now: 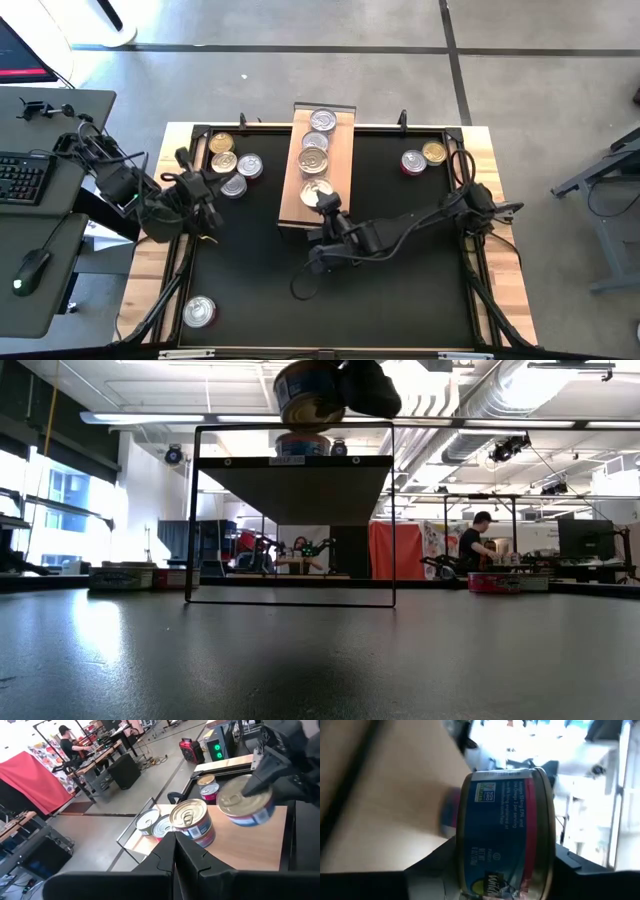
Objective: Stack canned seafood by type on shelf
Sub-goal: Stack the blue pink tuna can on top of the blue pink tuna can on the shelf
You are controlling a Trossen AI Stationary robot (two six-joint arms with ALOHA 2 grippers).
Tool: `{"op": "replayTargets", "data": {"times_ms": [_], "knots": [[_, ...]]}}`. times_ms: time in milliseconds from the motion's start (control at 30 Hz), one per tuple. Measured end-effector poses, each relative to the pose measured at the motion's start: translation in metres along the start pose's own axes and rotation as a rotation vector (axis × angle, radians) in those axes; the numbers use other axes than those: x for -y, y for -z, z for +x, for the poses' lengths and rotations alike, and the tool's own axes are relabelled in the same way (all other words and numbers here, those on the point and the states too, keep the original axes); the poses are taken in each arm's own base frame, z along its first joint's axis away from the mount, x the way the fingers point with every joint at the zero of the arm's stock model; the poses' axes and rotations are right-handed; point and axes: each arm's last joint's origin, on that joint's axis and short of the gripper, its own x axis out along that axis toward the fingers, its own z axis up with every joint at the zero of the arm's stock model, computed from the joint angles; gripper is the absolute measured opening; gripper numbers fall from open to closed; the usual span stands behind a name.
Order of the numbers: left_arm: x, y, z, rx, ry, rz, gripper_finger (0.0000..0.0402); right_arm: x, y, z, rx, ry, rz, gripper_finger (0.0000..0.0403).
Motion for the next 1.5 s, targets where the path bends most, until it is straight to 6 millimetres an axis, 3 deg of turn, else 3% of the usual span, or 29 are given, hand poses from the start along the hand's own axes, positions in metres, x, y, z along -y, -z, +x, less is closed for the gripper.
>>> {"op": "replayTargets", "data": {"times_ms": [200,300,433,567,833,1500], "knots": [[-0.004,0.001,-0.001,0.002,0.008,-0.014,0.0,0.035,0.002,0.006,-0.02,0.041,0.121,0.0168],[-0.004,0.001,-0.001,0.001,0.01,-0.025,0.0,0.06,0.005,0.012,0.001,0.021,0.272,0.0187],[-0.005,0.002,-0.002,-0.007,0.02,-0.074,0.0,0.084,0.016,0.033,-0.041,0.031,0.339,0.0216],[-0.005,0.005,-0.002,-0.031,0.037,-0.113,0.0,0.095,0.028,0.057,-0.053,-0.022,0.364,0.0217],[-0.003,0.011,-0.001,-0.094,0.084,-0.159,0.0,0.096,0.04,0.079,-0.043,-0.135,0.366,0.0212],[-0.002,0.013,-0.001,-0.1,0.064,-0.134,0.0,0.098,0.047,0.094,0.0,-0.249,0.457,0.0213]]}}
